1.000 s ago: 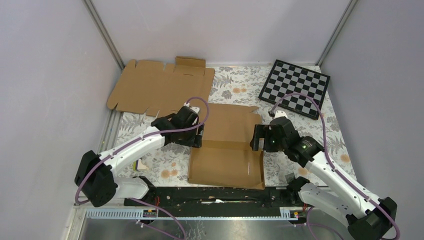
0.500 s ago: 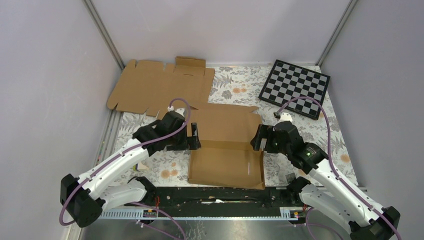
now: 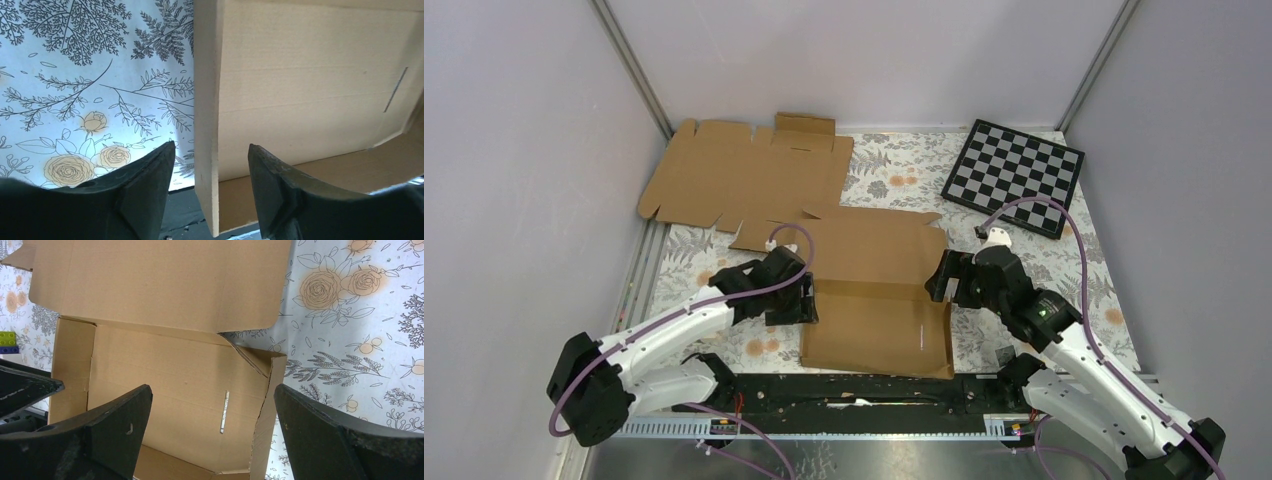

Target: Fold the paper box

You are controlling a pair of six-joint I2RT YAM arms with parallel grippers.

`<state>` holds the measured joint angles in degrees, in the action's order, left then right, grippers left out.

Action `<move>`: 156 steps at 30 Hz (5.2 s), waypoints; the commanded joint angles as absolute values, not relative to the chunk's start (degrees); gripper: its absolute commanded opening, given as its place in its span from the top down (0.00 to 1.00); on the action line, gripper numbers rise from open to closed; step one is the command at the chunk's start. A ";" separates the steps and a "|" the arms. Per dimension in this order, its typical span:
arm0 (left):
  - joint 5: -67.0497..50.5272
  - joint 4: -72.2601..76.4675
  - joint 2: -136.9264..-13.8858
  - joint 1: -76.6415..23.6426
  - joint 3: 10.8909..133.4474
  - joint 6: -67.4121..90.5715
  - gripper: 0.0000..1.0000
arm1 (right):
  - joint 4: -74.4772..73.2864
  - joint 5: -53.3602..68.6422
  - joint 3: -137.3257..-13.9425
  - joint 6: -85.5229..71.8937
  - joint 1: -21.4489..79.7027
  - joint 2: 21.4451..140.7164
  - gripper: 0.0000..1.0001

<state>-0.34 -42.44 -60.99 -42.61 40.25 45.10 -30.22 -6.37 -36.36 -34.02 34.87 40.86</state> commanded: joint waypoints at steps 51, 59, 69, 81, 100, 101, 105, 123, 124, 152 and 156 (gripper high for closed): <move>24.43 -16.70 -68.07 -41.57 41.18 31.73 1.00 | -24.11 -3.76 -41.54 -31.64 25.62 69.38 0.29; 23.97 -16.43 -67.38 -41.57 40.67 31.34 1.00 | -25.87 -4.26 -41.76 -30.03 25.64 69.25 0.60; 23.17 -16.65 -67.75 -41.64 40.44 32.81 1.00 | -29.08 9.62 -48.04 -30.62 25.66 68.23 1.00; 23.39 -16.63 -69.00 -43.98 41.53 35.22 1.00 | -27.66 12.09 -50.73 -32.45 29.84 70.52 0.96; 23.20 -16.78 -69.52 -43.96 41.40 35.62 1.00 | -19.25 18.16 -46.71 -31.29 30.32 76.67 0.53; 23.20 -16.76 -69.51 -44.06 41.40 35.61 1.00 | -18.63 18.83 -46.62 -31.29 30.32 77.18 0.50; 23.20 -16.76 -69.44 -44.07 41.16 35.43 1.00 | -17.98 21.44 -46.79 -30.56 30.32 79.54 0.42; 23.23 -16.40 -69.82 -43.98 40.61 36.09 1.00 | -31.78 1.83 -56.46 -27.67 37.76 90.87 0.37; 23.36 -16.49 -69.79 -43.95 40.61 36.16 1.00 | -32.20 0.89 -56.47 -27.66 38.01 90.54 0.37; 23.55 -17.14 -71.22 -43.95 41.12 36.83 1.00 | -33.09 2.42 -59.23 -22.92 40.62 86.47 0.40; 23.79 -17.20 -71.04 -43.97 40.84 36.74 1.00 | -33.43 2.75 -58.63 -23.13 39.19 81.83 0.40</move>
<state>22.02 -18.44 -71.13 -44.23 39.99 37.36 -31.90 -0.40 -59.31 -24.18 40.91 86.89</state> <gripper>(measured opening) 0.022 0.604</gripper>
